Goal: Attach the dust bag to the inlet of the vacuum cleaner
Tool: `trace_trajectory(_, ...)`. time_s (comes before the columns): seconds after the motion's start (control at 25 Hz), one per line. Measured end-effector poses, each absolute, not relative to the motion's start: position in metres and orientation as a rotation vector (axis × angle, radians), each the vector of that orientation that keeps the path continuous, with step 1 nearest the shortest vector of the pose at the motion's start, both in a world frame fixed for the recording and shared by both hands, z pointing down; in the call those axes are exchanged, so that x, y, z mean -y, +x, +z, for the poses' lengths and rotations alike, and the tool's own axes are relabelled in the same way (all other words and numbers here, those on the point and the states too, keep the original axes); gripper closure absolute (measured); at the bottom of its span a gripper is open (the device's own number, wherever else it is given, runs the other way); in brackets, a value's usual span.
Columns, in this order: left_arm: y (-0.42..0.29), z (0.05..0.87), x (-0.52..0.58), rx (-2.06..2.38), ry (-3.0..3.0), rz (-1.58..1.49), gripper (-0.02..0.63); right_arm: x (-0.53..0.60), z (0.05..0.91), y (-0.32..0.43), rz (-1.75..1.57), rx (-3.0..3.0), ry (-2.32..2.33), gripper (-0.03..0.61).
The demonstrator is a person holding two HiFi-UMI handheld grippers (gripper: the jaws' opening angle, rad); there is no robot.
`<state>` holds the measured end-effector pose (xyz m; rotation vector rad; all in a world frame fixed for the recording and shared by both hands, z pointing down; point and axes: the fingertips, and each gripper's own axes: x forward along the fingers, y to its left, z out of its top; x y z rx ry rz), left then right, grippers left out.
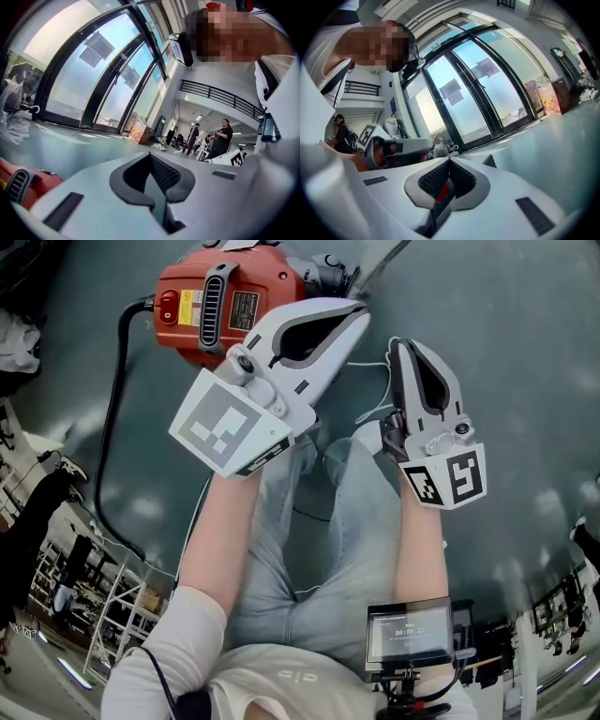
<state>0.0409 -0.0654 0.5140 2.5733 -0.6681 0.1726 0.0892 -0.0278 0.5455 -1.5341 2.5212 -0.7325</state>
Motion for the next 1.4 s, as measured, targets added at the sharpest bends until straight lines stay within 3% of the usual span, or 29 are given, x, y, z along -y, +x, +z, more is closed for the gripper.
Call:
trace_trajectory(0.48, 0.038, 0.374, 0.037, 0.562, 2.525, 0.115, 0.607, 0.032, 0.381, 0.079, -0.62, -2.581, -1.543, 0.571)
trace_trajectory(0.68, 0.056, 0.283, 0.028, 0.477, 2.679, 0.178, 0.607, 0.036, 0.282, 0.079, -0.479, -2.598, -1.539, 0.571)
trace_trajectory(0.84, 0.07, 0.195, 0.017, 0.361, 2.723, 0.042, 0.607, 0.036, 0.195, 0.09, -0.362, -2.585, -1.547, 0.571)
trace_trajectory(1.4, 0.075, -0.07, -0.026, 0.467, 2.727, -0.086, 0.607, -0.032, -0.095, 0.138, -0.146, -2.438, -1.623, 0.571)
